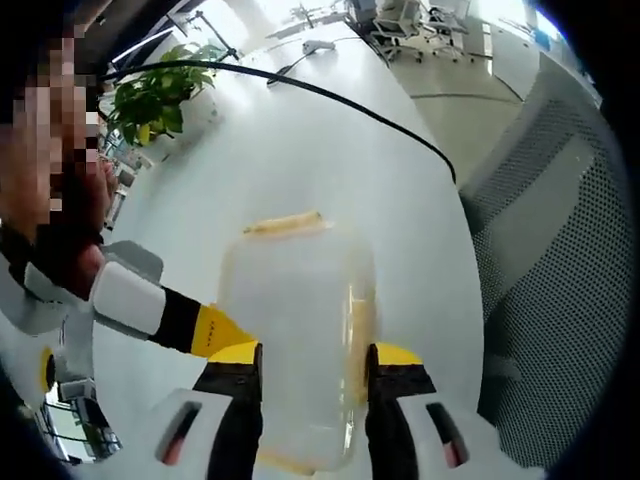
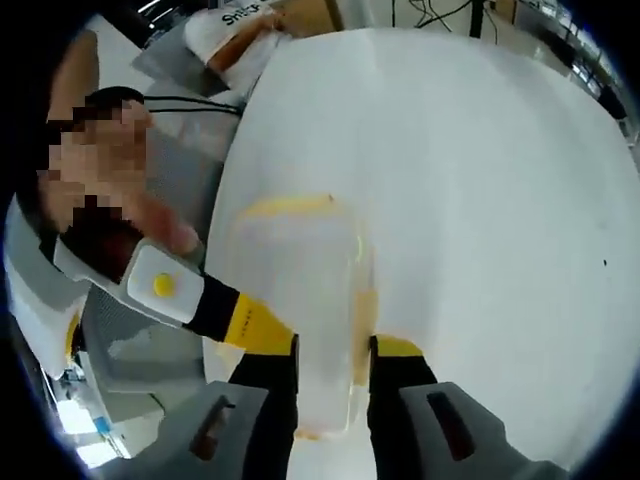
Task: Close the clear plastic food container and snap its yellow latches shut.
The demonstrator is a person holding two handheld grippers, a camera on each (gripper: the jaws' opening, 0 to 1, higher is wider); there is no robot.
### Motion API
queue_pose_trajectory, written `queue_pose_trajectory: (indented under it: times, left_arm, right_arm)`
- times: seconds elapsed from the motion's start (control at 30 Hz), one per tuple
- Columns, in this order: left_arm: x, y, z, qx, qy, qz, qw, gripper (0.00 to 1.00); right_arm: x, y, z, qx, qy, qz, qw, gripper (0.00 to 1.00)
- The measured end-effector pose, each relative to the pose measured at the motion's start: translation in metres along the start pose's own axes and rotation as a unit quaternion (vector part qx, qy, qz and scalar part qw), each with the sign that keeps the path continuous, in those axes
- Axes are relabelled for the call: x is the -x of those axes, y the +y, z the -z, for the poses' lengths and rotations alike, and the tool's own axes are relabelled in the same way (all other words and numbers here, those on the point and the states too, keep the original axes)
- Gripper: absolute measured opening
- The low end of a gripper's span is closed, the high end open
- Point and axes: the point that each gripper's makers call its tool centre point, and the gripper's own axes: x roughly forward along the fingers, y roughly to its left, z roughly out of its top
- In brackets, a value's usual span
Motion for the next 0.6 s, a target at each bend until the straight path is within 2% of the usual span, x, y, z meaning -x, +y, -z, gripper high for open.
queue_pose_trajectory:
  times: [0.17, 0.33, 0.6]
  left_arm:
    - [0.0011, 0.0023, 0.0026, 0.003, -0.001, 0.000, 1.0000, 0.33]
    - [0.0002, 0.0017, 0.0008, 0.006, 0.012, 0.001, 0.9999, 0.34]
    - [-0.0001, 0.0028, 0.0008, 0.004, 0.011, 0.000, 0.9999, 0.34]
  right_arm:
    - [-0.0009, -0.0023, 0.0001, -0.009, 0.005, -0.002, 0.9999, 0.23]
    - [-0.0002, -0.0016, -0.0017, -0.012, 0.021, 0.006, 0.9997, 0.24]
    - [0.0020, -0.0026, -0.0029, -0.009, 0.022, 0.030, 0.9993, 0.24]
